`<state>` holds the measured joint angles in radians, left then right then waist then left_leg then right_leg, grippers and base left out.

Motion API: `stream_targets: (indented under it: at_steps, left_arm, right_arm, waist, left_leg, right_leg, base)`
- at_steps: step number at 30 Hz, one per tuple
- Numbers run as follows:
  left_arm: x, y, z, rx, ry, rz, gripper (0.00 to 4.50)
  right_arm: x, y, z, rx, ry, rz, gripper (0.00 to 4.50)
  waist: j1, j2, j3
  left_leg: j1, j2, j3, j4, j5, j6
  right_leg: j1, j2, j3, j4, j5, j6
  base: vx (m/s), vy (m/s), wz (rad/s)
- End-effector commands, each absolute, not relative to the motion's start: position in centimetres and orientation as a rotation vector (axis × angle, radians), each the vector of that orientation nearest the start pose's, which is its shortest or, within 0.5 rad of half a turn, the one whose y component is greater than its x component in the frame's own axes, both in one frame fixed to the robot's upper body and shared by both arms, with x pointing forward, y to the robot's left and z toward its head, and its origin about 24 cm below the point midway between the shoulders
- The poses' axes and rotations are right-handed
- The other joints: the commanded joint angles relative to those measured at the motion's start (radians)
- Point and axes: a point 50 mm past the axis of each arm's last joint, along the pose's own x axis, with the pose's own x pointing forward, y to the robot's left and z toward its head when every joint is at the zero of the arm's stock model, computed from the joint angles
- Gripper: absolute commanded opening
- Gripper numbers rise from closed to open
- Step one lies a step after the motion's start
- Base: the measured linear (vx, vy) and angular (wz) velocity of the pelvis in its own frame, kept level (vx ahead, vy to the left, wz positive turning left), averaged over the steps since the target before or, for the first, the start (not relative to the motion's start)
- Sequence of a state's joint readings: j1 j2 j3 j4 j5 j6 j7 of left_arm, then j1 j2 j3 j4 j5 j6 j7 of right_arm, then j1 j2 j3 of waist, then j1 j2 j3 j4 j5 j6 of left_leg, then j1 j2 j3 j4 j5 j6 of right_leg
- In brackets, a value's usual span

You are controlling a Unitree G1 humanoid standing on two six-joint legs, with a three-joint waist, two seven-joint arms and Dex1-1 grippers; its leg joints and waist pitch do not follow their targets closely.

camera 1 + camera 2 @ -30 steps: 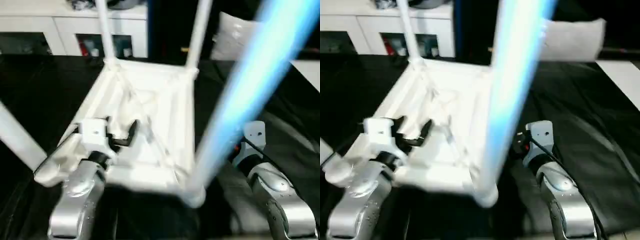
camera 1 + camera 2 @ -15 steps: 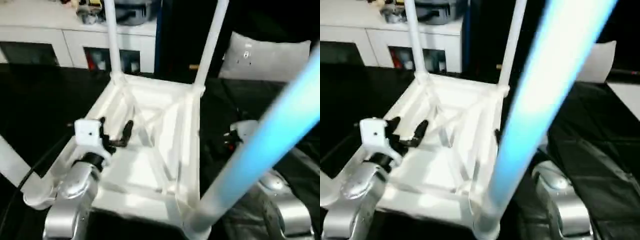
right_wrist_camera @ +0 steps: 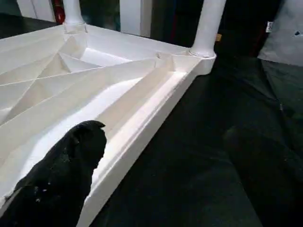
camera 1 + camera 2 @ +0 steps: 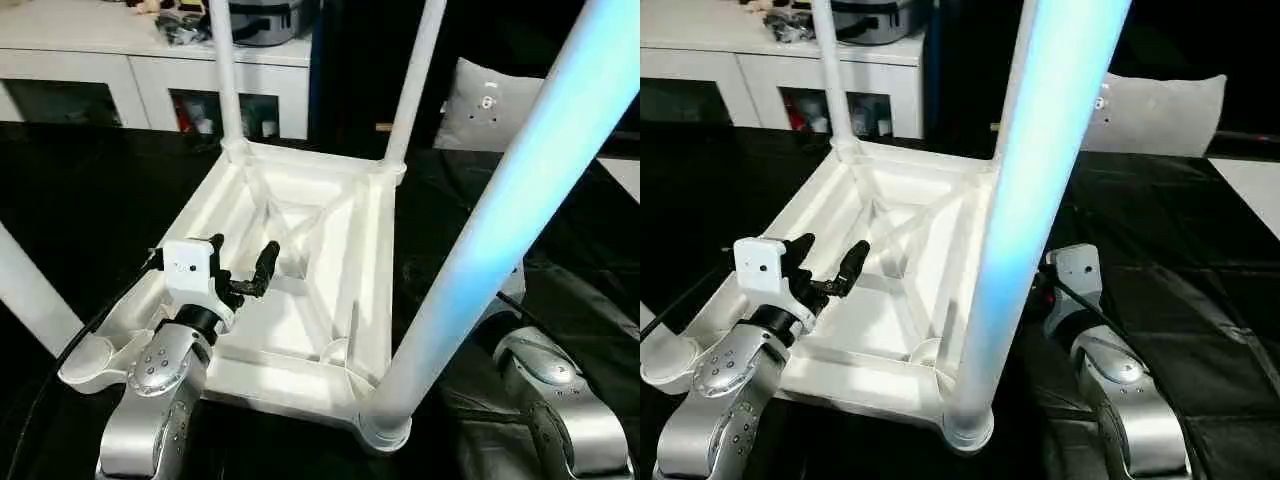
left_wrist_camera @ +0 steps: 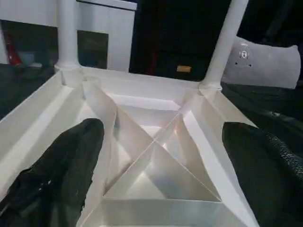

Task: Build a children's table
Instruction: Rotate table base

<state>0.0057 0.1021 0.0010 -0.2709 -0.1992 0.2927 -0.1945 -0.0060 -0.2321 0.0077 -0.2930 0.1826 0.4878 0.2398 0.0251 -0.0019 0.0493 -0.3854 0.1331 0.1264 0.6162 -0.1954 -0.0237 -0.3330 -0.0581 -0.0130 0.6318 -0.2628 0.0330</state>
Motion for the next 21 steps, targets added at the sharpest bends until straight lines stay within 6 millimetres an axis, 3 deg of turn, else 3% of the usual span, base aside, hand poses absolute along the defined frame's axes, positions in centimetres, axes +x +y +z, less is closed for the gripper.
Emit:
stream_targets:
  at_steps: [1, 2, 3, 4, 5, 6, 7, 8, 9, 10, 11, 12, 13, 14, 15, 16, 17, 18, 19, 20, 21]
  left_arm:
    - [24.92, 14.89, 7.82, -0.081, 0.019, -0.256, 4.41]
    - [24.88, 14.85, 7.75, -0.079, 0.025, -0.263, 4.41]
    - [24.84, 14.8, 7.78, -0.084, 0.018, -0.269, 4.41]
    - [24.82, 14.79, 7.79, -0.086, 0.015, -0.271, 4.41]
    - [24.82, 14.8, 7.75, -0.085, 0.019, -0.269, 4.41]
    - [24.91, 14.94, 7.63, -0.078, 0.035, -0.253, 4.41]
    - [24.99, 15.04, 7.59, -0.072, 0.039, -0.245, 4.41]
    - [25.12, 15.19, 7.56, -0.066, 0.041, -0.24, 4.41]
    - [25.14, 15.21, 7.55, -0.064, 0.041, -0.24, 4.41]
    - [25.16, 15.23, 7.55, -0.061, 0.042, -0.239, 4.41]
    - [25.16, 15.19, 7.55, -0.056, 0.043, -0.241, 4.41]
    - [25.13, 15.12, 7.53, -0.055, 0.042, -0.245, 4.41]
    - [25.13, 15.12, 7.53, -0.055, 0.042, -0.245, 4.41]
    - [25.12, 15.05, 7.5, -0.053, 0.043, -0.247, 4.41]
    - [25.12, 15.05, 7.5, -0.053, 0.043, -0.247, 4.41]
    - [25.14, 15.05, 7.44, -0.049, 0.047, -0.245, 4.41]
    - [25.17, 15.05, 7.41, -0.047, 0.047, -0.242, 4.41]
    - [25.18, 15.07, 7.39, -0.047, 0.047, -0.24, 4.41]
    - [25.19, 15.09, 7.35, -0.038, 0.047, -0.243, 4.41]
    - [25.18, 15.06, 7.31, -0.036, 0.049, -0.249, 4.41]
    - [25.14, 14.98, 7.27, -0.038, 0.051, -0.256, 4.41]
  right_arm:
    - [24.94, -16.64, 7.01, -0.049, 0.196, 0.295, 4.5]
    - [24.94, -16.64, 6.98, -0.049, 0.197, 0.295, 4.5]
    - [24.95, -16.63, 6.96, -0.048, 0.197, 0.295, 4.5]
    - [24.95, -16.63, 6.95, -0.048, 0.197, 0.295, 4.5]
    - [24.95, -16.61, 6.93, -0.048, 0.198, 0.294, 4.5]
    - [24.94, -16.57, 6.92, -0.047, 0.198, 0.294, 4.5]
    - [24.92, -16.55, 6.93, -0.047, 0.198, 0.294, 4.5]
    - [24.92, -16.51, 6.94, -0.045, 0.198, 0.293, 4.5]
    - [24.91, -16.5, 6.93, -0.045, 0.198, 0.293, 4.5]
    - [24.91, -16.49, 6.93, -0.045, 0.198, 0.292, 4.5]
    - [24.9, -16.5, 6.91, -0.044, 0.199, 0.292, 4.5]
    - [24.89, -16.49, 6.9, -0.045, 0.199, 0.291, 4.5]
    - [24.89, -16.49, 6.9, -0.045, 0.199, 0.291, 4.5]
    - [24.9, -16.5, 6.88, -0.045, 0.2, 0.292, 4.5]
    - [24.9, -16.5, 6.88, -0.045, 0.2, 0.292, 4.5]
    - [24.9, -16.49, 6.87, -0.046, 0.201, 0.292, 4.5]
    - [24.91, -16.5, 6.84, -0.048, 0.203, 0.293, 4.5]
    - [24.91, -16.49, 6.83, -0.05, 0.203, 0.294, 4.5]
    - [24.92, -16.5, 6.8, -0.051, 0.204, 0.294, 4.5]
    - [24.92, -16.49, 6.79, -0.052, 0.204, 0.294, 4.5]
    - [24.93, -16.49, 6.77, -0.053, 0.205, 0.294, 4.5]
  waist:
    - [-0.007, 0.003, -0.04]
    - [-0.006, 0.004, -0.042]
    - [-0.004, 0.008, -0.051]
    - [-0.003, 0.007, -0.059]
    - [0.002, 0.008, -0.085]
    - [0.006, 0.008, -0.101]
    - [0.01, 0.008, -0.112]
    - [0.012, 0.006, -0.104]
    - [0.009, 0.005, -0.094]
    - [0.011, 0.008, -0.085]
    - [0.006, 0.013, -0.054]
    - [-0.015, 0.016, -0.017]
    - [-0.03, 0.025, 0.0]
    - [0.017, 0.057, -0.004]
    - [0.095, 0.054, -0.013]
    - [0.1, 0.042, -0.033]
    - [0.025, -0.08, -0.068]
    - [0.057, -0.022, -0.026]
    - [0.044, -0.038, 0.004]
    - [0.064, -0.025, -0.002]
    - [0.062, 0.004, -0.046]
  left_leg:
    - [0.015, 0.08, -0.033, -0.107, -0.356, -0.068]
    - [0.011, 0.08, -0.033, -0.105, -0.308, -0.059]
    - [0.001, 0.078, -0.03, -0.094, -0.127, -0.026]
    - [-0.003, 0.075, -0.027, -0.082, 0.002, 0.005]
    - [-0.009, 0.057, -0.019, -0.041, 0.331, 0.089]
    - [-0.023, 0.028, -0.008, -0.021, 0.485, 0.162]
    - [-0.029, 0.022, -0.008, -0.012, 0.514, 0.189]
    - [-0.052, 0.024, 0.003, -0.019, 0.338, 0.224]
    - [-0.055, 0.03, 0.005, -0.031, 0.185, 0.217]
    - [-0.045, 0.041, 0.005, -0.037, -0.003, 0.195]
    - [0.001, 0.063, -0.002, -0.045, -0.426, 0.082]
    - [0.047, 0.071, -0.024, -0.038, -0.708, -0.058]
    - [0.057, 0.074, -0.035, -0.063, -0.843, -0.117]
    - [-0.103, 0.11, -0.008, -0.242, -1.041, -0.162]
    - [-0.157, 0.047, 0.108, -0.255, -1.003, -0.19]
    - [-0.15, 0.053, 0.124, -0.236, -0.846, -0.172]
    - [0.041, 0.05, 0.031, 0.115, -0.311, -0.133]
    - [-0.015, 0.02, -0.025, 0.132, -0.051, -0.015]
    - [-0.062, 0.003, -0.046, 0.146, -0.036, -0.005]
    - [-0.018, 0.024, -0.065, 0.094, -0.058, -0.058]
    - [0.048, 0.076, -0.057, -0.012, -0.172, -0.083]
  right_leg:
    - [-0.003, -0.075, 0.038, -0.092, -0.169, -0.146]
    - [-0.004, -0.074, 0.038, -0.09, -0.11, -0.151]
    - [-0.005, -0.068, 0.035, -0.075, 0.107, -0.178]
    - [-0.007, -0.062, 0.029, -0.061, 0.261, -0.199]
    - [-0.022, -0.038, 0.009, -0.026, 0.596, -0.238]
    - [-0.034, -0.028, -0.005, -0.022, 0.758, -0.259]
    - [-0.037, -0.026, -0.006, -0.017, 0.804, -0.264]
    - [-0.062, -0.043, -0.013, -0.039, 0.678, -0.281]
    - [-0.065, -0.054, -0.015, -0.06, 0.508, -0.29]
    - [-0.066, -0.066, -0.014, -0.079, 0.283, -0.294]
    - [-0.074, -0.079, -0.017, -0.11, -0.283, -0.25]
    - [-0.11, -0.068, -0.045, -0.153, -0.66, -0.103]
    - [-0.113, -0.039, -0.087, -0.164, -0.723, -0.034]
    - [0.058, 0.0, -0.11, 0.124, -0.463, -0.051]
    - [0.087, 0.039, -0.144, 0.161, -0.262, -0.068]
    - [0.097, 0.011, -0.086, 0.163, -0.359, -0.064]
    - [-0.098, -0.165, 0.021, -0.083, -0.892, -0.001]
    - [-0.069, -0.166, 0.125, -0.173, -1.076, -0.047]
    - [-0.02, -0.169, 0.111, -0.163, -1.002, -0.082]
    - [-0.011, -0.144, 0.057, -0.119, -0.815, -0.132]
    - [-0.025, -0.054, 0.017, -0.05, -0.436, -0.16]
  base:
    - [0.0, 0.0, 0.0]
    - [0.0, 0.0, 0.0]
    - [0.0, 0.0, 0.0]
    - [0.0, 0.0, 0.0]
    - [0.0, 0.0, 0.0]
    - [0.0, 0.0, 0.0]
    - [-0.066, -0.006, 0.02]
    - [-0.066, -0.006, 0.02]
    - [-0.103, -0.001, 0.02]
    - [-0.129, 0.011, 0.02]
    - [-0.129, 0.011, 0.02]
    - [-0.172, 0.035, -0.05]
    - [-0.129, 0.036, -0.16]
    - [-0.129, 0.036, -0.16]
    - [-0.11, 0.036, 0.02]
    - [-0.114, -0.085, 0.07]
    - [-0.114, -0.085, 0.07]
    - [-0.046, -0.135, 0.12]
    - [0.0, 0.0, 0.0]
    - [0.0, 0.0, 0.0]
    - [-0.083, 0.044, 0.12]
